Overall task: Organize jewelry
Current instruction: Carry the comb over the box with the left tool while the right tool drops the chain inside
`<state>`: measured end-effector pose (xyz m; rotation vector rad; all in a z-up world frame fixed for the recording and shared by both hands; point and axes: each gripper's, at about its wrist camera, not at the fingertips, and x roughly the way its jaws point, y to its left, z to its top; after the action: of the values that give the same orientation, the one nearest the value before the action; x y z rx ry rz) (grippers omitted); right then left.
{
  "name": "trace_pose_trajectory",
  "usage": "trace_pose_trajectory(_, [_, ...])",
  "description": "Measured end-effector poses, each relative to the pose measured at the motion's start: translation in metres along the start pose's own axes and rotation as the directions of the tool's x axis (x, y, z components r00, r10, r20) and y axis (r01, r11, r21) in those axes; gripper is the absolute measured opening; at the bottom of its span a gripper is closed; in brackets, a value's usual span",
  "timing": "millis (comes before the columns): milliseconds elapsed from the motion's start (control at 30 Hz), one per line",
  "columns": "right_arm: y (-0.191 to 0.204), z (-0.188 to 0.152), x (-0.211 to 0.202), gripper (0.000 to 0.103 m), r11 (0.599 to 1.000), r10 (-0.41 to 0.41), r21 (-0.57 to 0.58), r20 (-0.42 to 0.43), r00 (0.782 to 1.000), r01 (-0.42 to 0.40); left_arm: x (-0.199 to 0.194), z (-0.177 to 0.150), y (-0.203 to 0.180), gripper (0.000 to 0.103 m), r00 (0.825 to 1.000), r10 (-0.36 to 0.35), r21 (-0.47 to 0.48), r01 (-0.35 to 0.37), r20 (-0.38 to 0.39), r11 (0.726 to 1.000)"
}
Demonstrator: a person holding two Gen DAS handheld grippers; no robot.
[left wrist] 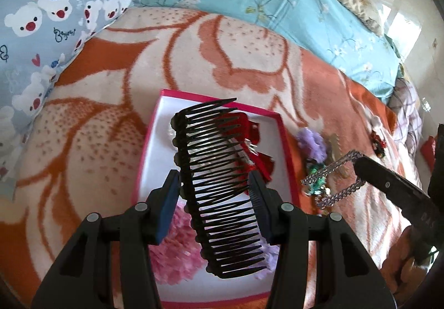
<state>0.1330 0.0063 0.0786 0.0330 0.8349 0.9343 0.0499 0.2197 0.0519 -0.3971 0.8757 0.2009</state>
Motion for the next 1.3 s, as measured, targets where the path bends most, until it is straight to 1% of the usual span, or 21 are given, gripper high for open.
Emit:
trace_pose_trajectory(233, [0.003, 0.003, 0.039, 0.01, 1.0, 0.024, 0.01, -0.053, 0.998, -0.023, 0.028, 0.016, 0.019, 0.048, 0.999, 0.037, -0.012, -0.037, -0.032, 0.999])
trace_pose_trajectory(400, [-0.001, -0.003, 0.064, 0.01, 1.0, 0.022, 0.021, -0.096, 0.995, -0.02, 0.052, 0.024, 0.02, 0.048, 0.996, 0.057, 0.005, -0.056, -0.063, 0.998])
trace_pose_trajectory(700, [-0.017, -0.02, 0.099, 0.01, 0.999, 0.016, 0.052, -0.177, 0.984, -0.007, 0.093, 0.022, 0.021, 0.048, 0.987, 0.087, 0.02, -0.085, -0.138, 0.996])
trace_pose_trajectory(800, [-0.021, -0.026, 0.108, 0.01, 0.998, 0.015, 0.062, -0.198, 0.98, -0.003, 0.1, 0.018, 0.024, 0.048, 0.984, 0.093, 0.016, -0.091, -0.151, 0.996])
trace_pose_trajectory(967, [-0.025, -0.031, 0.118, 0.01, 0.998, 0.014, 0.069, -0.224, 0.975, 0.002, 0.102, 0.017, 0.023, 0.049, 0.983, 0.109, 0.036, -0.105, -0.148, 0.994])
trace_pose_trajectory(1300, [-0.025, -0.034, 0.122, 0.013, 0.997, 0.015, 0.079, -0.237, 0.971, 0.004, 0.1, 0.016, 0.023, 0.05, 0.982, 0.11, 0.042, -0.105, -0.156, 0.994])
